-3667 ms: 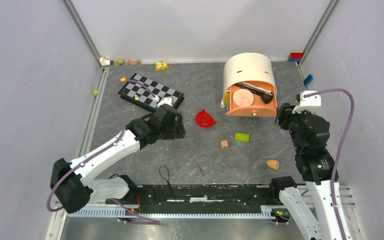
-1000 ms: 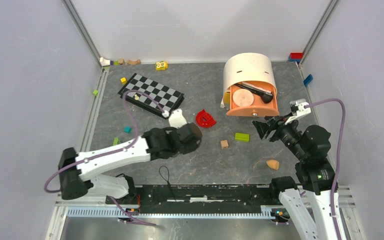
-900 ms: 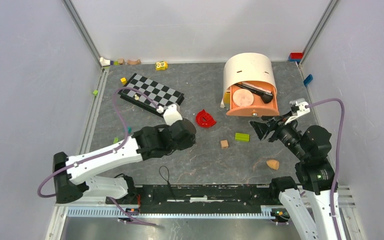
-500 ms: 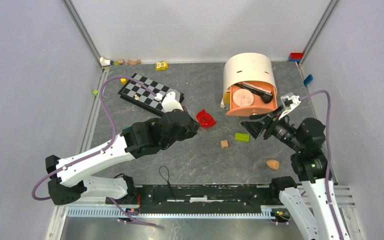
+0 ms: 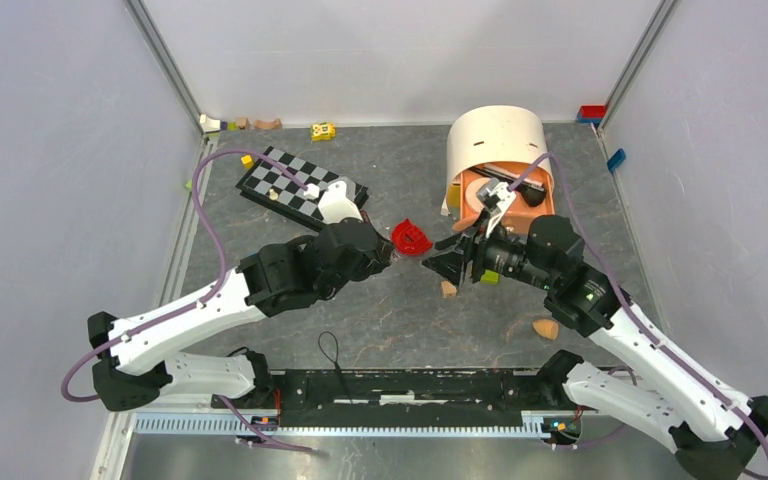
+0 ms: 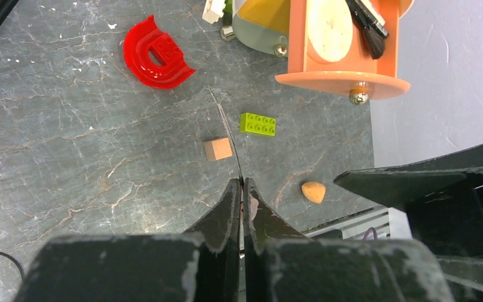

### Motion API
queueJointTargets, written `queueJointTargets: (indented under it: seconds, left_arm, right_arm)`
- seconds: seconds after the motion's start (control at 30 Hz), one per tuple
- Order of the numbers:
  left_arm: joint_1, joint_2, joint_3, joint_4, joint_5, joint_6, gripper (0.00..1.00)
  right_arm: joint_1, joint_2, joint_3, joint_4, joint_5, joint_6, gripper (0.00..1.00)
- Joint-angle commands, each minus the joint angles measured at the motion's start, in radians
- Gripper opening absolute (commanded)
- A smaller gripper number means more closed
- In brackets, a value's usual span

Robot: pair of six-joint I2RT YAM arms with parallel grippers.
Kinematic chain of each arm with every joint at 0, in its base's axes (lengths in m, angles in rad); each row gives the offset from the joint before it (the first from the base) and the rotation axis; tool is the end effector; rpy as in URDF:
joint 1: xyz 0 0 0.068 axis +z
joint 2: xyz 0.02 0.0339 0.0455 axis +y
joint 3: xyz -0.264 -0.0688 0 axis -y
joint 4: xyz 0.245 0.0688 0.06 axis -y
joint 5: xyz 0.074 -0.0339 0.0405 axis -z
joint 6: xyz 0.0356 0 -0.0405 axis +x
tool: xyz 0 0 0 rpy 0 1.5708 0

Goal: Organize the makeup
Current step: Pick up the makeup tool from the corner of the board.

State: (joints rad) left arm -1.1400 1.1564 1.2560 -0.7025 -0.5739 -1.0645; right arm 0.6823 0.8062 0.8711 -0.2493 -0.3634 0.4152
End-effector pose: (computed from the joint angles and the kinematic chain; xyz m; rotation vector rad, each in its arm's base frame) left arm 0.1166 -0.2074 0.3803 -0.2489 2.1339 -0.7128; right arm 0.1343 0.1254 0.3601 -0.5288 1.8048 1.0970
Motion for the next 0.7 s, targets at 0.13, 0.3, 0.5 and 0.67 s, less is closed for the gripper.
queueJointTargets:
  seconds: [0.13, 0.3, 0.5, 0.67]
  left_arm:
    - [0.004, -0.016, 0.062, 0.016, -0.020, 0.050, 0.03]
    - [0.005, -0.014, 0.051, 0.041, 0.011, 0.064, 0.02]
    - [0.005, -0.025, 0.026, 0.091, 0.055, 0.095, 0.02]
    - [0.004, -0.036, 0.010, 0.121, 0.075, 0.116, 0.02]
  right_arm:
    - [0.205, 0.090, -0.012, 0.199, 0.196, 0.045, 0.59]
    - [0.224, 0.122, -0.002, 0.210, 0.254, 0.053, 0.60]
    - [0.224, 0.144, 0.006, 0.199, 0.298, 0.049, 0.60]
    - [0.224, 0.165, 0.005, 0.231, 0.278, 0.058, 0.53]
